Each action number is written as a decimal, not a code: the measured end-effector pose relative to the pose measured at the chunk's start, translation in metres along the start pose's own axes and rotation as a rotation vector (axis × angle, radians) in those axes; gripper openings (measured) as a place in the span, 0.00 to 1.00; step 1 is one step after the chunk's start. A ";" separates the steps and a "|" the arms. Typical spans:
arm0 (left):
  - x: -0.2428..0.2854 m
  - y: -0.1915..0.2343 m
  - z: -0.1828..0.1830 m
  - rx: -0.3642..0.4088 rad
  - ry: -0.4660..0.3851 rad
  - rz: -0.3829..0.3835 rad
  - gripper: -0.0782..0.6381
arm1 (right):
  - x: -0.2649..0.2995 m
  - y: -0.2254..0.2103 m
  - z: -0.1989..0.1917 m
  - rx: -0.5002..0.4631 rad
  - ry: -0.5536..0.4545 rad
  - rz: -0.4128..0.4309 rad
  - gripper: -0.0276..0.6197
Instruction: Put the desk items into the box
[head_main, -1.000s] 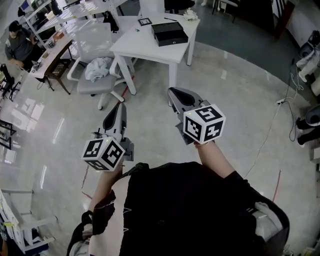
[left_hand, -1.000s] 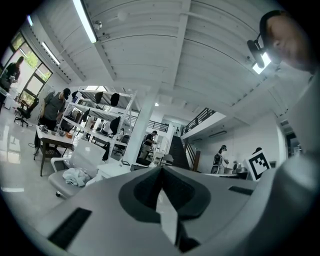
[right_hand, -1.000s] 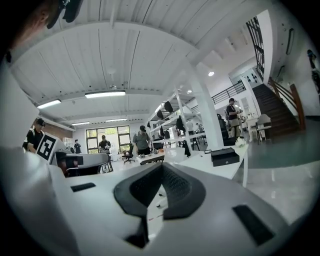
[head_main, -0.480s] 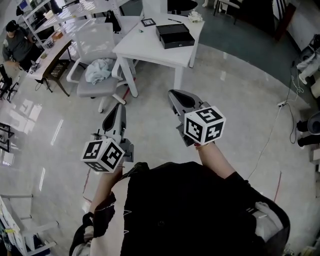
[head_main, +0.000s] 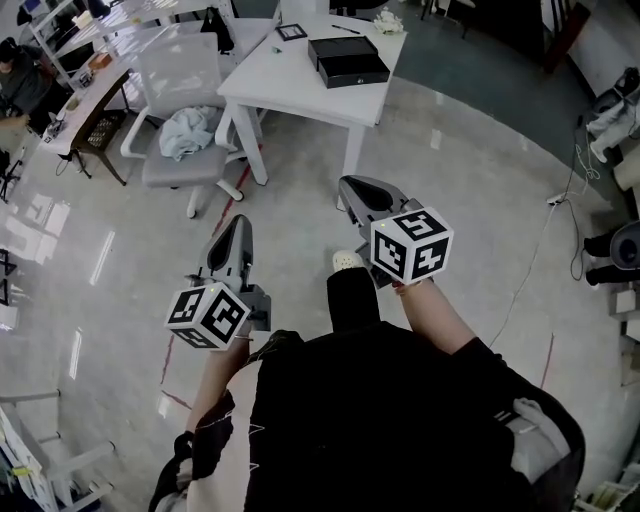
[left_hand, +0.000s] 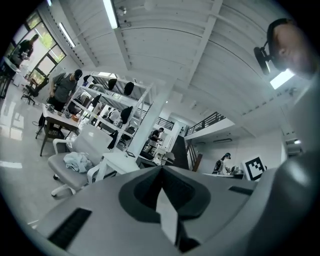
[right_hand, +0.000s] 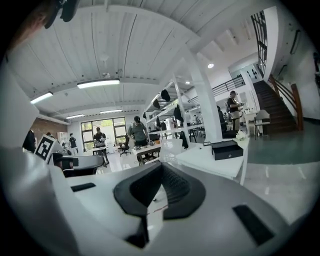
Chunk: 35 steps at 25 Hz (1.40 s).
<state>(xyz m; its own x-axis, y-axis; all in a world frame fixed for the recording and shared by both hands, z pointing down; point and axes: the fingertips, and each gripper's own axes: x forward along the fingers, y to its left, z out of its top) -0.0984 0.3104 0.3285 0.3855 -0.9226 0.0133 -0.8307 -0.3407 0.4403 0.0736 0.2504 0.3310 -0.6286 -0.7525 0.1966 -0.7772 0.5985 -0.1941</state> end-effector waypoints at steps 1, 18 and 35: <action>0.002 0.002 0.000 0.003 -0.003 0.004 0.12 | 0.003 -0.002 0.003 -0.003 -0.007 0.002 0.05; 0.116 0.016 0.021 0.042 -0.015 0.043 0.12 | 0.098 -0.067 0.019 0.093 0.043 0.135 0.05; 0.244 0.043 0.055 0.078 -0.078 0.080 0.12 | 0.199 -0.150 0.074 0.024 0.033 0.215 0.05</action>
<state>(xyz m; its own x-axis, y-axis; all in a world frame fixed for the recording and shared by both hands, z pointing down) -0.0623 0.0608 0.3011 0.2874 -0.9575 -0.0254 -0.8873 -0.2761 0.3693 0.0672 -0.0089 0.3278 -0.7805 -0.5987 0.1797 -0.6247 0.7369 -0.2582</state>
